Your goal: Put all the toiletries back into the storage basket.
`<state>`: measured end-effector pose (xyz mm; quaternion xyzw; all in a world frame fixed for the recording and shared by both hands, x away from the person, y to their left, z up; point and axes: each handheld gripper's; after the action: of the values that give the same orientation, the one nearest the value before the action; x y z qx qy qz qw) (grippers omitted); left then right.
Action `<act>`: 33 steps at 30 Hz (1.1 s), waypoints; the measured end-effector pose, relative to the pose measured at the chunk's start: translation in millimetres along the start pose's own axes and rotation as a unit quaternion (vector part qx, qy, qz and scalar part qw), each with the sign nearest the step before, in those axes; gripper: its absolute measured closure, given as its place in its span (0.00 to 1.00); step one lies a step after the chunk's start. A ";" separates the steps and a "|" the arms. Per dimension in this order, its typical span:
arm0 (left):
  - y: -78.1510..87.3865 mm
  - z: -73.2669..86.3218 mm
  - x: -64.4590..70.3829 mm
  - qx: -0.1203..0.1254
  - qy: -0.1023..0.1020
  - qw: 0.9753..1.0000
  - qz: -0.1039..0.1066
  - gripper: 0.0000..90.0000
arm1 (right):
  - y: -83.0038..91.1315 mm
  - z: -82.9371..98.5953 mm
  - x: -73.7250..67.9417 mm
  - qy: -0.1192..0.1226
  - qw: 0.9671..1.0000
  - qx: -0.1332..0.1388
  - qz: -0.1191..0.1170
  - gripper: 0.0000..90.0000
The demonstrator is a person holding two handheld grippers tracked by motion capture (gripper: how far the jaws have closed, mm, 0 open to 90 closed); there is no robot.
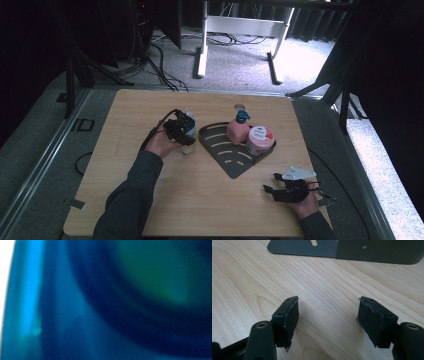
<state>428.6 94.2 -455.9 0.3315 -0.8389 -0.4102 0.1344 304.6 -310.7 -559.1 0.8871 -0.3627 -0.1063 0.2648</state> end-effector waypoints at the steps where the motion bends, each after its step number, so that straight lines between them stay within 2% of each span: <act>1: 1.0 -0.9 0.2 0.001 0.000 1.000 -0.001 0.61 | 0.0 0.0 0.0 0.000 1.000 0.000 0.000 0.37; 11: 10.3 -9.6 0.9 0.006 -0.003 1.000 -0.010 0.61 | -0.1 -0.1 0.1 -0.001 1.000 0.000 0.000 0.37; 19: 15.9 -12.9 1.2 0.020 0.003 1.000 -0.007 0.61 | -0.2 -0.1 0.2 0.000 1.000 0.000 -0.001 0.37; 33: 21.6 -19.8 3.8 0.040 0.004 0.999 -0.014 0.61 | -0.1 -0.1 0.1 0.000 1.000 0.000 -0.001 0.37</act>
<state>425.9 89.4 -426.9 0.3505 -0.8494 -0.3765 0.1184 304.8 -310.7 -559.1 0.8873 -0.3622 -0.1068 0.2647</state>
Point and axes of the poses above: each handheld gripper's, and its own axes: y roughly backward along the jaws, z roughly out of its underside, x roughly to its right, and after that the axes turned 9 degrees about x, right-handed
